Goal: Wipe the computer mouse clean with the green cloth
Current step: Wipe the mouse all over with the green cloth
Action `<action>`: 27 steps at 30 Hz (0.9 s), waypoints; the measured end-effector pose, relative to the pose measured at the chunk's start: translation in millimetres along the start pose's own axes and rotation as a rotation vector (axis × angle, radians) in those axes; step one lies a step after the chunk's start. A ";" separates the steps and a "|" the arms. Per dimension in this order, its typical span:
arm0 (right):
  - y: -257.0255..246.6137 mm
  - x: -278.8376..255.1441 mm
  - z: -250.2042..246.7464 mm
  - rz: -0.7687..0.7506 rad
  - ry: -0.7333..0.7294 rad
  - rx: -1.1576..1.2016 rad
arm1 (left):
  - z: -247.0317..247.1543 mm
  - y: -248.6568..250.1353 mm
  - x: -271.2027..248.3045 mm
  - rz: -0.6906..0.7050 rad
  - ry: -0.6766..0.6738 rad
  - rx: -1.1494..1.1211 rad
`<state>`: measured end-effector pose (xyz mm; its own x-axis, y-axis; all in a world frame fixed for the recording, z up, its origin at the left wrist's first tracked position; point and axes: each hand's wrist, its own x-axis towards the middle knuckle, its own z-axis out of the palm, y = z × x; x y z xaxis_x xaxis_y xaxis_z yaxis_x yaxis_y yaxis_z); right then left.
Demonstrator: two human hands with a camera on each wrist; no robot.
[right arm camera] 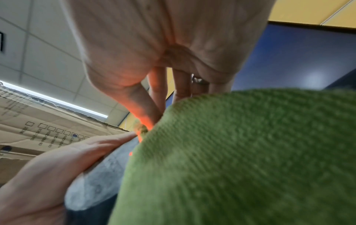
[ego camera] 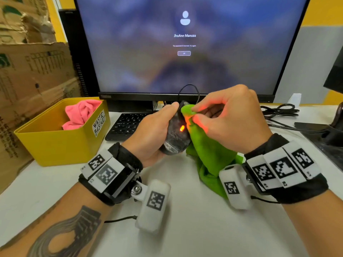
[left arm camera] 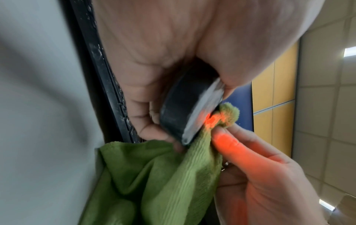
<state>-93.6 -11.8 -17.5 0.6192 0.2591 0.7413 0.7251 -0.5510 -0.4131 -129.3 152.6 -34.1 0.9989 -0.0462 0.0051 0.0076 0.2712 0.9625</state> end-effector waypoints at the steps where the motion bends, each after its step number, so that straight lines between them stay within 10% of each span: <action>1: 1.0 0.7 -1.1 0.008 0.037 -0.005 | 0.8 -0.6 -0.9 -0.001 -0.017 0.000; 27: 9.1 2.0 -6.4 0.109 0.011 -0.058 | -8.8 -6.6 5.7 0.127 -0.125 0.174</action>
<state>-87.7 -21.4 -16.4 0.6898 0.1871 0.6994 0.6351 -0.6202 -0.4605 -123.2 159.0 -42.8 0.9779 -0.1439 0.1516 -0.1360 0.1130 0.9842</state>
